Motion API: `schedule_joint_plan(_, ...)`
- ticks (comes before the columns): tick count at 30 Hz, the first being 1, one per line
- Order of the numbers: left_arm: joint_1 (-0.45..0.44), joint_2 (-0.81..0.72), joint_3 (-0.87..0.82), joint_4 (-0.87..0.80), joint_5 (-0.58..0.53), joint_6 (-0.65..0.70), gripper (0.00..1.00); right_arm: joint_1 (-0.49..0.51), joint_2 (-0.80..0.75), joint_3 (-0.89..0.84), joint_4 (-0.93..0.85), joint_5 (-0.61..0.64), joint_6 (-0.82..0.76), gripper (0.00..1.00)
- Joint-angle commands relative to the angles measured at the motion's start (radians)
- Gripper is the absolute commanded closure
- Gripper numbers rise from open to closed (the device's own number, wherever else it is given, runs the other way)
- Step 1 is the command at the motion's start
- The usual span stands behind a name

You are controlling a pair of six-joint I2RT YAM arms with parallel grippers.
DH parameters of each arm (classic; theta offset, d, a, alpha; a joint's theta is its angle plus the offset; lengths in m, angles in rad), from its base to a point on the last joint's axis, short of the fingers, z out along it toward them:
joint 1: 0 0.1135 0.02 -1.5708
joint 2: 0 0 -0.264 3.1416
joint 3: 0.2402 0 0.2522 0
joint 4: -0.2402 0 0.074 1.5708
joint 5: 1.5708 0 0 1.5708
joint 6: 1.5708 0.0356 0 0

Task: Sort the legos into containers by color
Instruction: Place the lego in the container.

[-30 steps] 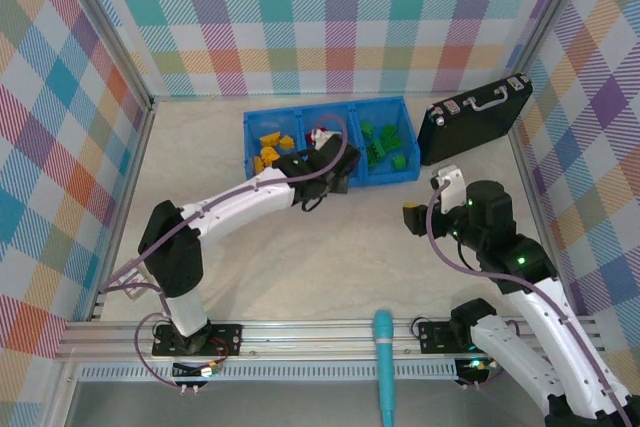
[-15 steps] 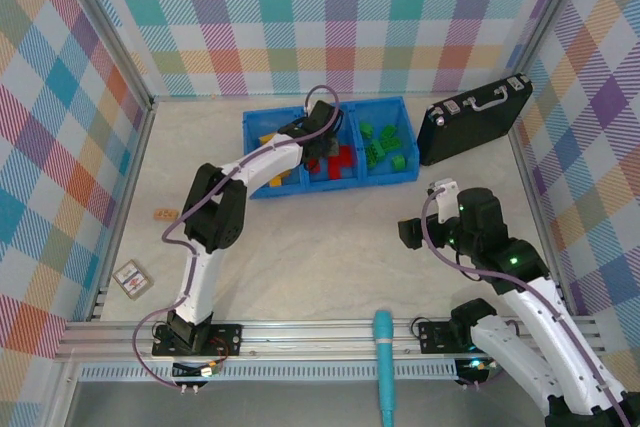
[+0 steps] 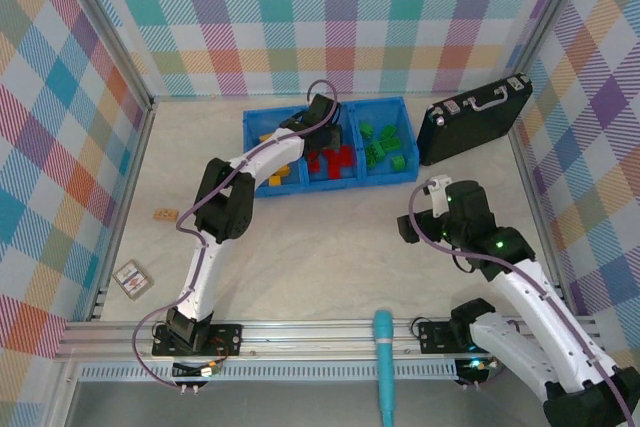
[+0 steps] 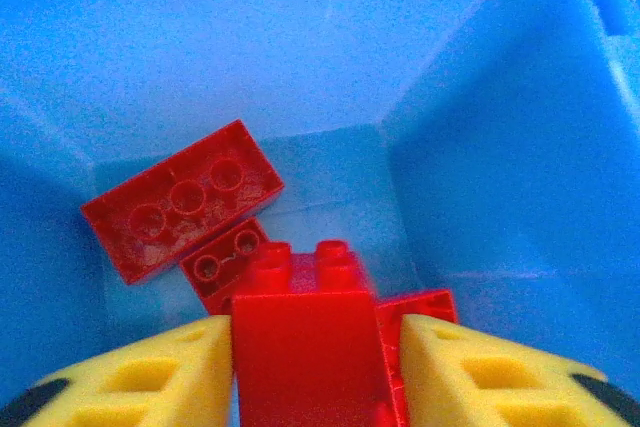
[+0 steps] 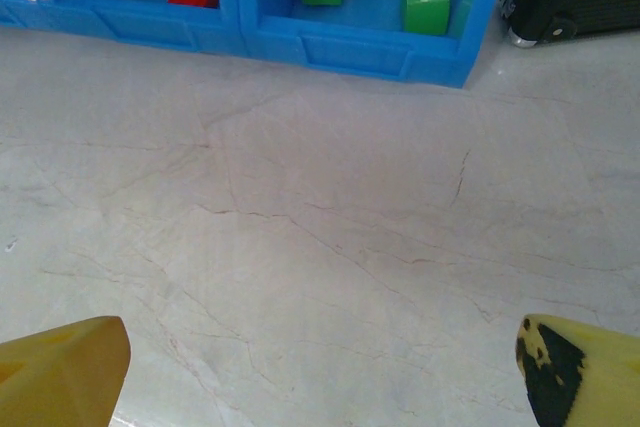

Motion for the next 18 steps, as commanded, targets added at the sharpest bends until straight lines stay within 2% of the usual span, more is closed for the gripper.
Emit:
schedule_joint_plan(1, 0.010, -0.025, 0.016, 0.041, 0.020, 0.054, 0.45, 0.005, 0.027, 0.007, 0.048, 0.031, -0.031, 0.01)
schedule_joint_plan(3, 0.008, -0.062, 0.017, 0.041, 0.009, 0.090, 0.39, 0.004, 0.049, 0.008, 0.061, 0.037, -0.047, 0.01)
schedule_joint_plan(8, 0.008, -0.202, -0.020, 0.050, -0.012, 0.167, 0.35, 0.005, 0.083, -0.008, 0.128, 0.085, -0.077, 0.01)
schedule_joint_plan(12, 0.008, -0.380, -0.144, 0.138, -0.022, 0.236, 0.31, 0.003, 0.101, -0.105, 0.333, 0.132, -0.090, 0.01)
schedule_joint_plan(16, 0.008, -0.536, -0.240, 0.156, -0.029, 0.301, 0.27, -0.007, 0.152, -0.172, 0.526, 0.208, -0.090, 0.01)
schedule_joint_plan(18, 0.008, -0.624, -0.307, 0.177, -0.043, 0.332, 0.24, -0.032, 0.181, -0.205, 0.624, 0.205, -0.105, 0.01)
